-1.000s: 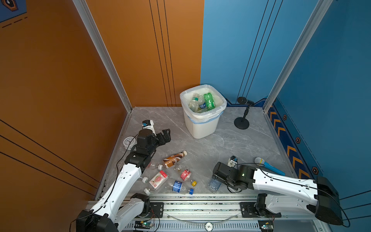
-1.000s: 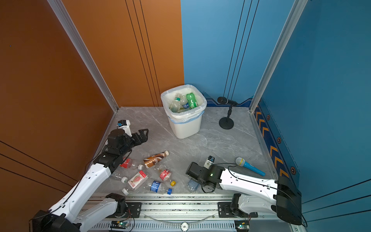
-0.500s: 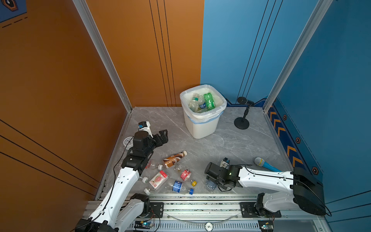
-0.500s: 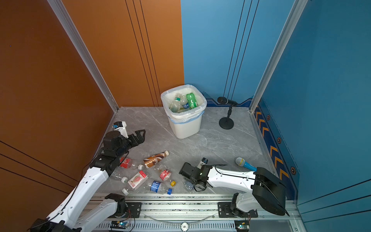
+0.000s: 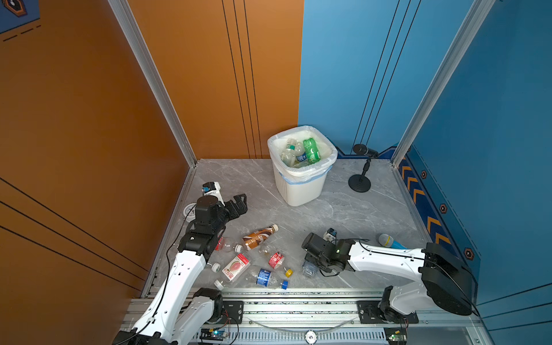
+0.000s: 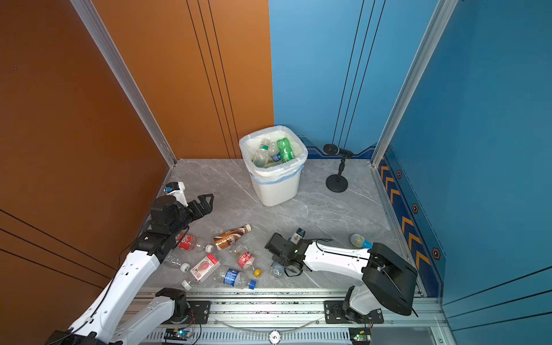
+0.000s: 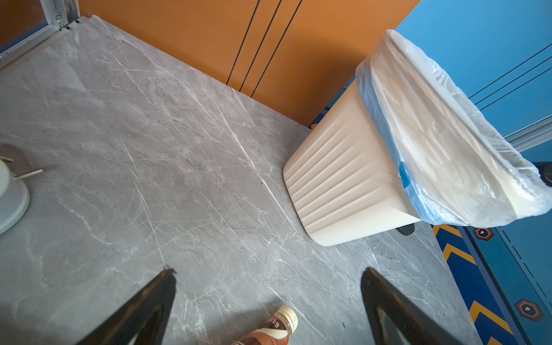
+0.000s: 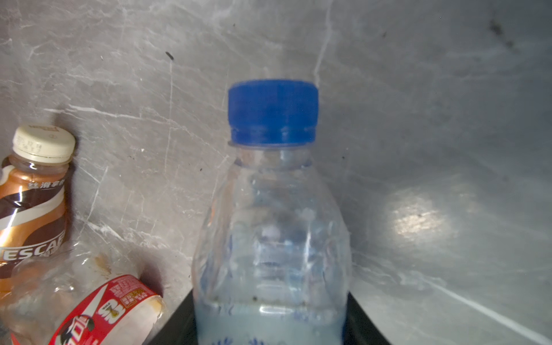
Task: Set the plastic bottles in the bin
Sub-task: 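Lower the right gripper onto the blue-capped water bottle and grasp it, then lift the water bottle with the right gripper over the bin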
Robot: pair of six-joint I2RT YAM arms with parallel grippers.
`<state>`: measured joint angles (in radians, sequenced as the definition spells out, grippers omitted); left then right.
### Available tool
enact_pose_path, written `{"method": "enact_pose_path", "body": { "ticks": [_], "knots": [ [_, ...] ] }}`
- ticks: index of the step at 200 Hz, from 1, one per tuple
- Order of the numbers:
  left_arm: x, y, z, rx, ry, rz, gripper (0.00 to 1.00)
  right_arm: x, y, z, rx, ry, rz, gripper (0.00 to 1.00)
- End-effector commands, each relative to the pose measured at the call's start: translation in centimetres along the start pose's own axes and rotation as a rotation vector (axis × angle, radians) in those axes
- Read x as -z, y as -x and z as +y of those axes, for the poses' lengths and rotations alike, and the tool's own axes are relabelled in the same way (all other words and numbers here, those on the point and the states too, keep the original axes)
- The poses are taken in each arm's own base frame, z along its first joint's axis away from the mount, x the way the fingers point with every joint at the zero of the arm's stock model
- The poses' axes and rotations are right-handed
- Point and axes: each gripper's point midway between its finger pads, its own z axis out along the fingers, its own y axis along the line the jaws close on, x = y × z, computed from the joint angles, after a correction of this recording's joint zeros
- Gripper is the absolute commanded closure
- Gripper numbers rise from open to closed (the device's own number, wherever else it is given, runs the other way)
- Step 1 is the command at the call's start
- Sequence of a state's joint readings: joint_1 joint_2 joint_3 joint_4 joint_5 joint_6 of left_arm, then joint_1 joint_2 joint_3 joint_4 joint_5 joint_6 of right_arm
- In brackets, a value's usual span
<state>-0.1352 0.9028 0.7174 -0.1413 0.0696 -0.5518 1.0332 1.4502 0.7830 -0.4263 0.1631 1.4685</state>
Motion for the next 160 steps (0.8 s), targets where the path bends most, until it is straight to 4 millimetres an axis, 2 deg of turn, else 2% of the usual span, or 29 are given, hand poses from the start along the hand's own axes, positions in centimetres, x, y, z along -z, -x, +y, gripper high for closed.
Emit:
{"method": "enact_pose_path", "body": {
  "ticks": [1, 29, 61, 123, 160],
  "knots": [
    [-0.1, -1.0, 0.6, 0.022, 0.006, 0.035, 0.03, 1.7, 2.2, 1.9, 0.045, 0.044, -0.077, 0.47],
    [-0.2, -1.1, 0.7, 0.032, 0.01, 0.037, 0.02, 3.9, 4.5, 3.4, 0.086, 0.079, -0.14, 0.47],
    [-0.3, -1.6, 0.9, 0.042, 0.014, 0.05, 0.02, 7.7, 8.8, 5.1, 0.112, 0.137, -0.258, 0.47],
    [-0.4, -2.9, 1.8, 0.074, 0.033, 0.075, 0.02, 17.6, 16.8, 9.7, 0.201, 0.258, -0.537, 0.46],
    [0.0, -3.1, 2.0, 0.08, 0.04, 0.072, 0.02, 23.4, 21.0, 13.7, 0.193, 0.385, -0.699, 0.46]
  ]
}}
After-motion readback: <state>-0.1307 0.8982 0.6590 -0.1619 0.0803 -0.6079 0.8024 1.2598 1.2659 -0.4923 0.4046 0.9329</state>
